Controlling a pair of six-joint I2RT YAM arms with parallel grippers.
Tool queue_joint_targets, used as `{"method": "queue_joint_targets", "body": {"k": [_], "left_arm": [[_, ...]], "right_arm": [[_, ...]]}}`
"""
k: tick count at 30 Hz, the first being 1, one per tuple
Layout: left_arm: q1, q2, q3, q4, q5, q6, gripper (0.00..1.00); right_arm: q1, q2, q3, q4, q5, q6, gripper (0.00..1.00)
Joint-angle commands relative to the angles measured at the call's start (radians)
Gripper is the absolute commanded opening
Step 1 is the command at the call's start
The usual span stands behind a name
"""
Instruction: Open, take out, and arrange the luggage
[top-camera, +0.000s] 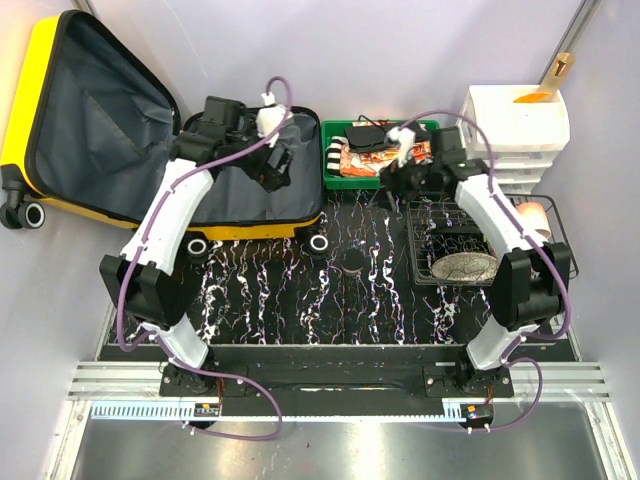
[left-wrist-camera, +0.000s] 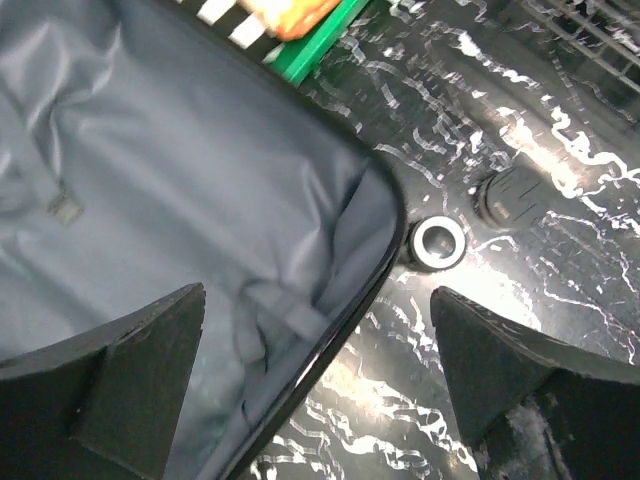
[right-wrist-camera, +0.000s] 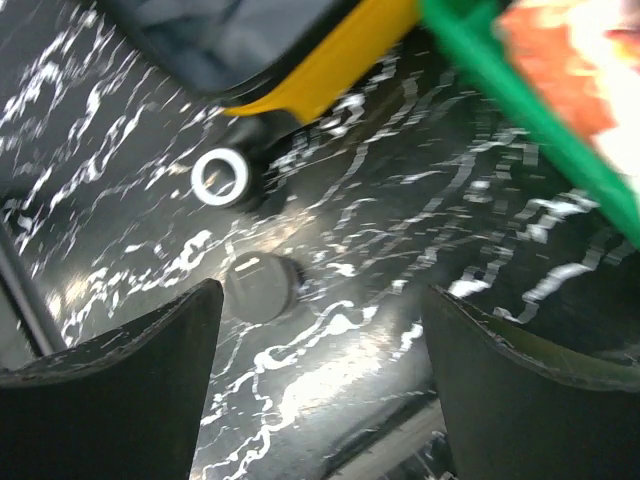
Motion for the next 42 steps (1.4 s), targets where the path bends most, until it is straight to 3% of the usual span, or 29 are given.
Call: {"method": "queue_joint_targets", "body": {"k": [1, 8, 18, 25, 31, 42], "left_arm": [[0.11, -0.042, -0.06, -0.021, 0.099, -0.067, 0.99], [0.138, -0.071, -0.087, -0.009, 0.113, -0.107, 0.99], [0.137, -0.054, -0.083, -0.007, 0.113, -0.113, 0.99], [0.135, -0.043, -0.081, -0.003, 0.111, -0.118, 0.99], [0.137, -0.039, -0.074, -0.004, 0.111, -0.116, 0.99], [0.135, -0.008, -0.058, -0.004, 0.132, -0.122, 0.99]], "right_arm": [[0.131, -0.048, -0.065, -0.005, -0.015, -0.128, 0.88], [0.278, 0.019, -0.22, 0.136, 0.072, -0.154, 0.86], [0.341, 0.056, -0.393, 0.386, 0.184, -0.189, 0.9], [0.382, 0.115, -0.326, 0.259, 0.175, -0.255, 0.9], [0.413, 0.157, -0.274, 0.175, 0.257, -0.257, 0.91], [0.427, 0.176, -0.284, 0.15, 0.408, -0.245, 0.94]]}}
